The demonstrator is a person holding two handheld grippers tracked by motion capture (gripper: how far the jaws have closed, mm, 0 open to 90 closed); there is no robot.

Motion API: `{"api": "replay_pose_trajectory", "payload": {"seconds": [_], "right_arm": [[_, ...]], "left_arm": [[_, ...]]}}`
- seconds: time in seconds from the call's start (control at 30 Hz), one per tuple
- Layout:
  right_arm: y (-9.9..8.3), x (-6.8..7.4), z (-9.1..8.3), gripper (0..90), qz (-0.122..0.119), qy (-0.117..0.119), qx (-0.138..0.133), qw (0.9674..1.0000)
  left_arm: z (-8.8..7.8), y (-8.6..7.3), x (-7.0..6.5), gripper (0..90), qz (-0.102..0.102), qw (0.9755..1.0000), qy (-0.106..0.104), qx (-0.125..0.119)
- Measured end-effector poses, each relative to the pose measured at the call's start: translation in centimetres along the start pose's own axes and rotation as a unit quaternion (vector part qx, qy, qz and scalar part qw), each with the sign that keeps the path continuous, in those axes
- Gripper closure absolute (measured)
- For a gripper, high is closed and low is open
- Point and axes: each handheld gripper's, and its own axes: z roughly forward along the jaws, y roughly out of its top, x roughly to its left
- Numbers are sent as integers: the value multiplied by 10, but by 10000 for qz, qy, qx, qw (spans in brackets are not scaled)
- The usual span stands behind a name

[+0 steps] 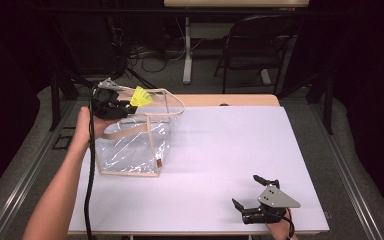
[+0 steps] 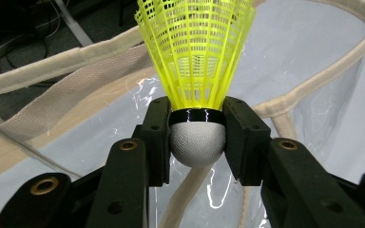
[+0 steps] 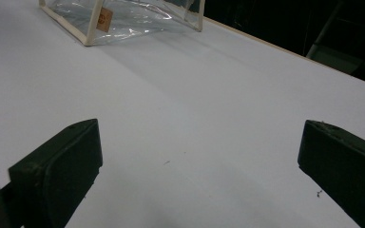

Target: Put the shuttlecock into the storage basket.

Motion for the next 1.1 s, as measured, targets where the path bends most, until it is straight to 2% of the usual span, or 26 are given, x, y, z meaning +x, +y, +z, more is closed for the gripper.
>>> {"api": "replay_pose_trajectory", "payload": {"seconds": [0.33, 0.43, 0.53, 0.63, 0.7, 1.1], "right_arm": [[0, 0, 0, 4, -14, -17, -1, 10000], [0, 0, 0, 4, -20, -14, 9, 10000], [0, 0, 0, 4, -16, -17, -1, 10000], [0, 0, 0, 4, -15, -18, -1, 10000], [0, 0, 0, 4, -14, -14, 3, 10000], [0, -1, -1, 4, -16, -26, -5, 10000]], "left_arm": [[3, 0, 4, 631, -30, 10000, -16, 92], [4, 1, 6, 529, -113, 9999, 2, 92], [1, 1, 5, 383, -150, 9999, 31, -21], [-4, 0, 2, 234, -111, 9998, 21, -154], [-8, 0, -2, 175, -81, 9996, 21, -261], [-21, -11, -28, 21, 25, 9983, 110, -565]]}}
